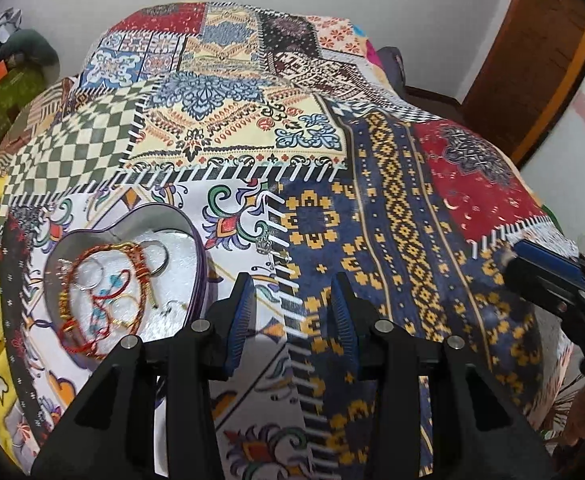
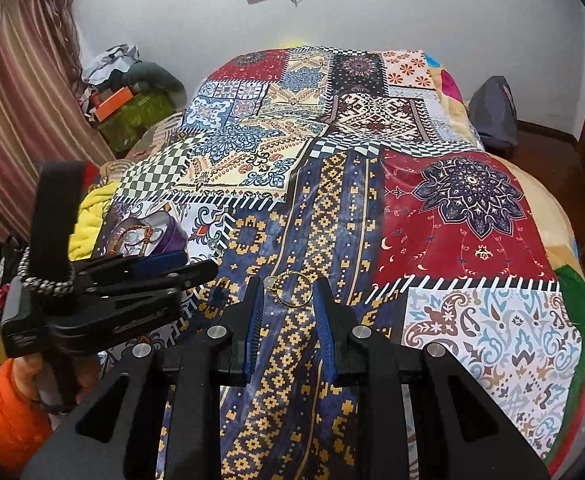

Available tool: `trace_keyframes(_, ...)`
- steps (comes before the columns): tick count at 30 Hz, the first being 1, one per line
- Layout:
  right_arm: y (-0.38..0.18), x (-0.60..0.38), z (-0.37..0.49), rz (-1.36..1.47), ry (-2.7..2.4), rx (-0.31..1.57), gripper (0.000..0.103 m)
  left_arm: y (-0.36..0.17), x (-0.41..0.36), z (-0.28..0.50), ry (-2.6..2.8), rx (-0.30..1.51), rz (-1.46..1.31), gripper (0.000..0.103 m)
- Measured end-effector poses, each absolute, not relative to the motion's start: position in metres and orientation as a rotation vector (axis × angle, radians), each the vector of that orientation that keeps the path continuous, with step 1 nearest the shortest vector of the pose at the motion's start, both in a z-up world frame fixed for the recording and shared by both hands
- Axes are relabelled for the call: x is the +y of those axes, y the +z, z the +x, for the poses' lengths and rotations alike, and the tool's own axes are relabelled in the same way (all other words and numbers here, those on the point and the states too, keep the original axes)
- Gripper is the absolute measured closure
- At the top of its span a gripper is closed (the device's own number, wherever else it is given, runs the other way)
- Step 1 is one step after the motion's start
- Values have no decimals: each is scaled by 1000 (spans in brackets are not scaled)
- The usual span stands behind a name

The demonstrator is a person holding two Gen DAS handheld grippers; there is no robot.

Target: Organize jewelry

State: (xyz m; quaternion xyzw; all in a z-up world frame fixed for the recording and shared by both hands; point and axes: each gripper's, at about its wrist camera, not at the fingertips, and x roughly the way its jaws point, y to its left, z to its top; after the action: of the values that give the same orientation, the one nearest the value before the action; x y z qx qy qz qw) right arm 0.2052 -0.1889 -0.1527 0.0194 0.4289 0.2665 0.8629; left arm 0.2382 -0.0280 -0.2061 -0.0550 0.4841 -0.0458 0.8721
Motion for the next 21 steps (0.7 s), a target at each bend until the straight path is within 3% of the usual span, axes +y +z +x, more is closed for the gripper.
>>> trace_keyframes(18, -163, -200, 214, 81, 579, 917, 80, -220, -41, 274, -19, 1011, -55, 79)
trace_keyframes(21, -162, -200, 213, 81, 577, 916, 80, -221, -44, 275, -25, 1016, -45, 91)
